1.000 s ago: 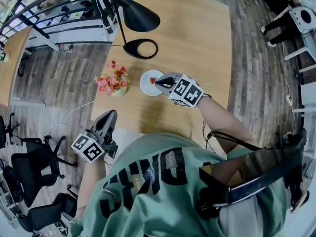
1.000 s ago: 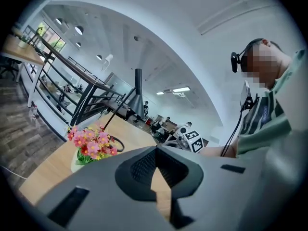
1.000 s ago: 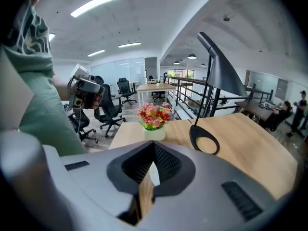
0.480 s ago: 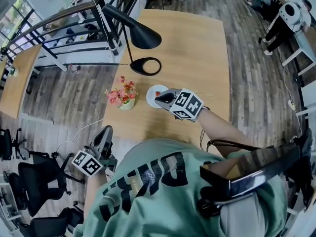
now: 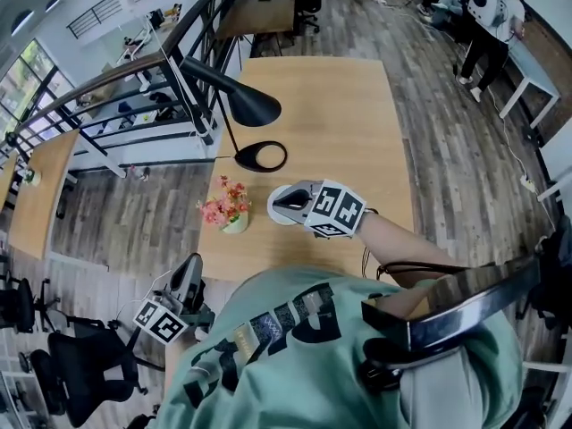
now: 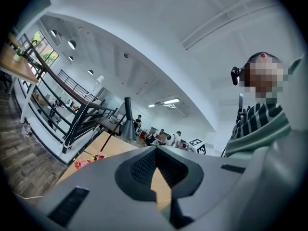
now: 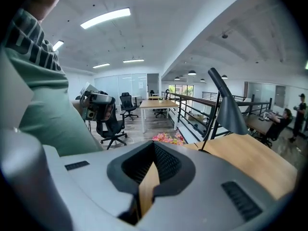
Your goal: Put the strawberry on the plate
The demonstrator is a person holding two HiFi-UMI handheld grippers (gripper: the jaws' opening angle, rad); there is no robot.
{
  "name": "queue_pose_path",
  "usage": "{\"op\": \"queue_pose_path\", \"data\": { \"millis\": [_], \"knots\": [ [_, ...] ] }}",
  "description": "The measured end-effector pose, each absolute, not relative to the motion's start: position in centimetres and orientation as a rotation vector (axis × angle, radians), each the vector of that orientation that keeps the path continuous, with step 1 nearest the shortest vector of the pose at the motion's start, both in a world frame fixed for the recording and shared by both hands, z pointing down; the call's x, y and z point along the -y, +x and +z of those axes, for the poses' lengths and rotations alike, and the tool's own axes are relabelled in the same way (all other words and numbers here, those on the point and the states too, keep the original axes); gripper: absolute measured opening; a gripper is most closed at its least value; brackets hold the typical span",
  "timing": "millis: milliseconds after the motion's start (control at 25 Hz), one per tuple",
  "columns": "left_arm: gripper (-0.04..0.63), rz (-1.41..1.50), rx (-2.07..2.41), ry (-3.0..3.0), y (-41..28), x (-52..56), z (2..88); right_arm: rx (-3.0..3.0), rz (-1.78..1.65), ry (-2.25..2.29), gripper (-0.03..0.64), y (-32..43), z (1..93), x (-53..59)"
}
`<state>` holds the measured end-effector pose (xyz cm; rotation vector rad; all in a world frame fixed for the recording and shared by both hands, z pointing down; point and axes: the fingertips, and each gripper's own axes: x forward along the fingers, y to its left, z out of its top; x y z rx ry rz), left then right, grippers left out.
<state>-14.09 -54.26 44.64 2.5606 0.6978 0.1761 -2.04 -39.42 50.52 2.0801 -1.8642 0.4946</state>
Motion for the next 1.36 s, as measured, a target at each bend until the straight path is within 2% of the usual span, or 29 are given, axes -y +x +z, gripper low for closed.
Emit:
{"op": "queue_pose_path", "data": {
  "millis": [440, 1360],
  "knots": [
    [-0.008, 0.200, -0.805, 2.549, -13.2, 52.2, 44.1, 1.913, 0.542, 2.172, 0.006, -4.4, 50.6, 37.7],
    [-0.008, 0.207, -0.752, 2.543, -14.0, 52.1, 44.7, 1.947, 0.534, 2.144, 0.006, -4.7, 50.5, 37.5]
  ]
}}
